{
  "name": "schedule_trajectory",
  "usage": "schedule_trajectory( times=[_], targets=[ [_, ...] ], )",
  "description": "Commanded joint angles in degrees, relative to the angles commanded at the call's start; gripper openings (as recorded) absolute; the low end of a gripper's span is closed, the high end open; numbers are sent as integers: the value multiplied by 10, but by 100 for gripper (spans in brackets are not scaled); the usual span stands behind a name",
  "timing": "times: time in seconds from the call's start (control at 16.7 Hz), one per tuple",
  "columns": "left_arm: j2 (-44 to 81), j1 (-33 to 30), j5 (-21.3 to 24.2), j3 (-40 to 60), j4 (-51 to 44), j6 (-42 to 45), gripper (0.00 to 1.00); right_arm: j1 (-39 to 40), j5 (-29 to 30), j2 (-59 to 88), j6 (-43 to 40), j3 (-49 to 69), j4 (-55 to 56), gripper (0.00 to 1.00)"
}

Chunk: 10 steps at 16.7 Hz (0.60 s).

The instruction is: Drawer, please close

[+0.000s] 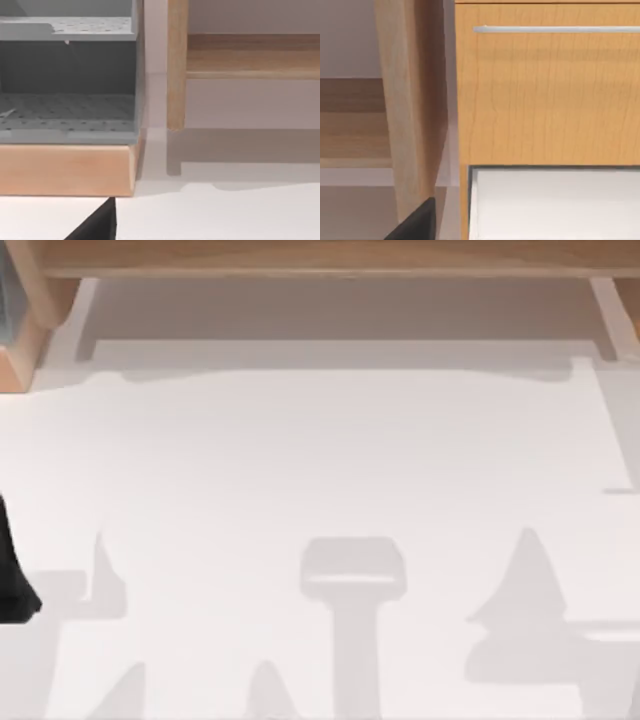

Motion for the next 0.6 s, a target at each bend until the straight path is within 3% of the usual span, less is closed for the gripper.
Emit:
schedule_trajectory(
  times=[0.3,0.6],
  targets=[
    [0,0,0,0,0,0,100,1,2,0,-6,-3,2,100],
    [0,0,0,0,0,0,100,-22,-1,47,-115,-8,62,100]
  ],
)
